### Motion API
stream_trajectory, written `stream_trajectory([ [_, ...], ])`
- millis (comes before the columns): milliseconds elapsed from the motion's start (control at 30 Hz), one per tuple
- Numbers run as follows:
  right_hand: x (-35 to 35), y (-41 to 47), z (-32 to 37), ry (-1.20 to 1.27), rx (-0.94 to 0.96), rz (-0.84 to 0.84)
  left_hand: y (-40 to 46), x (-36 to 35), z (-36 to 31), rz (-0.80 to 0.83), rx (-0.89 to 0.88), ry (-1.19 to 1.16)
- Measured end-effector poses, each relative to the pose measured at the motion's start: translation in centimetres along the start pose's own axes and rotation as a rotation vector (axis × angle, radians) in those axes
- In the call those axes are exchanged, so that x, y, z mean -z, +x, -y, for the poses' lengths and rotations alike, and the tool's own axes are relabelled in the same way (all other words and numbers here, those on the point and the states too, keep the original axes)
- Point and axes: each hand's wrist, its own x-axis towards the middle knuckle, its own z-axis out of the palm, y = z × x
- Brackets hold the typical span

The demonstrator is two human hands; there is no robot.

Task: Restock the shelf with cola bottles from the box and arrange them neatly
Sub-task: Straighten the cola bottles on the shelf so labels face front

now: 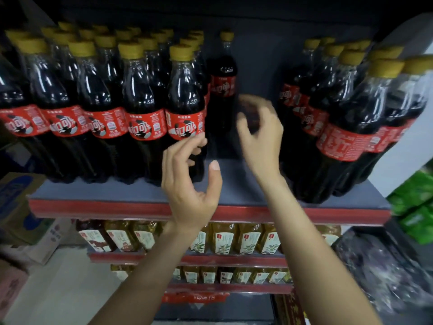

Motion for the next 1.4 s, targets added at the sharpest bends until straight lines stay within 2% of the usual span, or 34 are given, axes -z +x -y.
stream_trajectory([
  [100,4.9,-4.6,1.9,0.012,0.013,-0.050,0.0,-2.2,-1.4,0.147,0.171,-0.247],
  [233,9.7,-8.3,0.5,-0.170,0.071,-0.296,0.4,-6.0,-3.0,0.638,0.486,-0.464],
  [300,11.2,-8.9,-0.8,-0.268,-0.026,-0.364,0.2,-8.0,-3.8,0.778,0.557,-0.515],
  [367,11.9,-9.1,-1.7,-0.271,-0.182,-0.298,0.0,-9.4,-4.7,0.821,0.576,-0.539],
  [433,12.0,-9.0,-2.0,-0.222,-0.249,-0.194,-0.1,-10.3,-5.3,0.833,0.637,-0.603],
  [567,12.1,-8.3,-2.0,-0.233,-0.234,-0.119,-0.2,-10.4,-5.3,0.772,0.657,-0.600],
  [767,9.4,-6.8,-1.8,-0.014,-0.243,0.057,0.5,-6.9,-4.2,0.509,0.540,-0.496],
  [867,7.5,-5.1,-1.4,0.164,-0.295,0.265,0.7,-4.8,-2.7,0.414,0.444,-0.355],
  [1000,5.5,-2.9,-1.7,0.325,-0.286,0.518,0.6,-2.8,-0.8,0.378,0.386,-0.191],
  [1100,4.0,-2.2,-2.0,0.303,-0.236,0.533,0.2,-2.2,-0.2,0.396,0.315,-0.136],
  [1200,3.1,-2.0,-2.3,0.255,-0.211,0.464,0.1,-1.9,0.2,0.430,0.250,-0.052],
  [1267,2.9,-1.6,-2.6,0.203,-0.182,0.451,0.5,-1.3,0.3,0.352,0.143,0.149],
  [1333,2.9,-1.0,-3.0,0.161,-0.163,0.467,1.2,-0.4,0.6,0.200,0.055,0.339],
  [1400,2.8,-0.3,-3.3,0.142,-0.176,0.485,1.8,0.5,1.2,0.112,0.027,0.430],
])
